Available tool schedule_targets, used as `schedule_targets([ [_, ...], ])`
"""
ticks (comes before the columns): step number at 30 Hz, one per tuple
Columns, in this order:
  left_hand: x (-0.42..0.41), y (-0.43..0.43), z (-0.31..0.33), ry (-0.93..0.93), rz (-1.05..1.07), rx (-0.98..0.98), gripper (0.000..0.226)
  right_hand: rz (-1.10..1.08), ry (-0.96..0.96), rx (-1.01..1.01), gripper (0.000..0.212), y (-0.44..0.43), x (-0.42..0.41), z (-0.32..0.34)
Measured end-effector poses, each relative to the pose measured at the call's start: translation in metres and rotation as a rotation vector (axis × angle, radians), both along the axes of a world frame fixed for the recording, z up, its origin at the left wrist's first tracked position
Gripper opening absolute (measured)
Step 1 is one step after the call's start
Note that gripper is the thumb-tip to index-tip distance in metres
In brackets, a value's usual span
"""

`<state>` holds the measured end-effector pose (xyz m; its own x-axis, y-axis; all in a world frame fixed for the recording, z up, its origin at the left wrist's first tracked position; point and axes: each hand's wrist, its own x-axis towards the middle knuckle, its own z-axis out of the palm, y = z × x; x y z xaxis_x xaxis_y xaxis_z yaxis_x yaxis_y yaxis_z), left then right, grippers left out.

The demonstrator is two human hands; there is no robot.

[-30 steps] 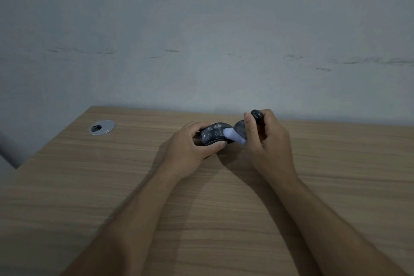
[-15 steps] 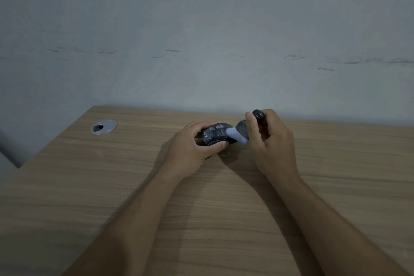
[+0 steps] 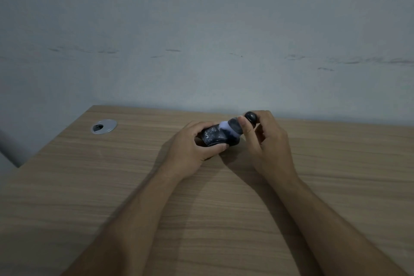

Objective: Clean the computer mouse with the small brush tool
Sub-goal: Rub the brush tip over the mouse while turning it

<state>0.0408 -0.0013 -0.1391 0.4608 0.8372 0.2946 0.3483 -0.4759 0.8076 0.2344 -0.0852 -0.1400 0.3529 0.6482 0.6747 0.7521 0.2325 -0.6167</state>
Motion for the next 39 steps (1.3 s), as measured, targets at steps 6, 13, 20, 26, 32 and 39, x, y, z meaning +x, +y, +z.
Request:
schedule_targets([
  [6, 0.000, 0.000, 0.000, -0.034, -0.007, 0.000, 0.057, -0.061, 0.046, 0.064, 0.016, -0.003, -0.003, 0.005],
  [13, -0.001, -0.003, 0.002, -0.037, -0.019, -0.053, 0.054, 0.007, 0.004, 0.020, 0.015, -0.002, -0.004, 0.003],
  [20, 0.001, -0.004, 0.004, -0.051, -0.039, -0.085, 0.046, -0.050, 0.027, 0.052, 0.026, -0.003, -0.003, 0.005],
  [26, -0.001, 0.001, 0.001, -0.014, -0.055, -0.100, 0.052, -0.063, -0.051, -0.009, 0.019, 0.002, 0.000, -0.003],
  [32, -0.001, 0.001, 0.001, -0.006, -0.032, -0.074, 0.046, 0.041, -0.045, 0.040, 0.025, -0.004, -0.012, 0.006],
  [39, -0.001, -0.002, 0.002, -0.010, 0.021, -0.064, 0.041, -0.028, -0.092, 0.022, 0.009, 0.000, -0.007, 0.001],
])
